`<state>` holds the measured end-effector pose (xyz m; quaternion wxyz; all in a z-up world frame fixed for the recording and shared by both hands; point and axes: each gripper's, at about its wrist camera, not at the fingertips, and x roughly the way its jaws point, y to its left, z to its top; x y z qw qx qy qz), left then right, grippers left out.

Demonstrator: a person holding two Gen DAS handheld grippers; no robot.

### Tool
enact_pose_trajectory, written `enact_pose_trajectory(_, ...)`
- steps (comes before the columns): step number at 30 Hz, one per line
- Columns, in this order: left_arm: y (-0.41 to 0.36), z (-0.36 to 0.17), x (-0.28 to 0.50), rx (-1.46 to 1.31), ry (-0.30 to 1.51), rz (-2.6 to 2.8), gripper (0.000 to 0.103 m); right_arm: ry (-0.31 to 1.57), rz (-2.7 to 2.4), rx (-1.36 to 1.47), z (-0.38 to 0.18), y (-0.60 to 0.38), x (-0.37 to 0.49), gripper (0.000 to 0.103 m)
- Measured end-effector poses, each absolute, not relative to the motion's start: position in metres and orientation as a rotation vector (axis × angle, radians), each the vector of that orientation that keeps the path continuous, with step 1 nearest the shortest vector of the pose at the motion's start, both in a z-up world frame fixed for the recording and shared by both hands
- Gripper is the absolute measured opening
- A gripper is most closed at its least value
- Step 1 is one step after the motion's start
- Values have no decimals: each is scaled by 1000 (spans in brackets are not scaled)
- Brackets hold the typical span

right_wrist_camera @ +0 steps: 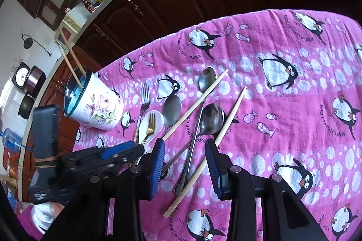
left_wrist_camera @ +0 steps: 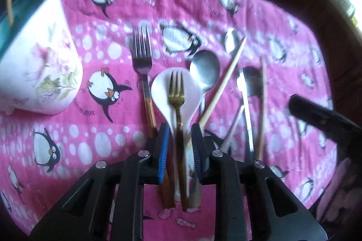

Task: Organize utensils

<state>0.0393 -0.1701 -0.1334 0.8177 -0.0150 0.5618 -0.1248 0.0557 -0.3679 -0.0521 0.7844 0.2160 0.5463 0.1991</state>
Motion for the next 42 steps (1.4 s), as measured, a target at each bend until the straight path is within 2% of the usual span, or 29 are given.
enact_pose_trajectory(19, -130, -119, -5, -149, 1207, -352, 15, 1224, 466, 448, -66, -348, 62, 36)
enact_pose_trajectory(23, -130, -112, -25, 18, 1140, -284, 15, 1233, 489, 438, -65, -339, 60, 36)
enact_pose_trajectory(28, -134, -108, -46, 414, 983, -74, 15, 1239, 510, 439, -67, -328, 58, 36)
enact_pose_trajectory(33, -143, -121, -72, 534, 1001, -152, 16, 1250, 524, 441, -68, -319, 56, 36)
enact_pose_trajectory(42, -91, -107, -42, 114, 1127, -225, 22, 1258, 571, 414, -61, -307, 49, 36)
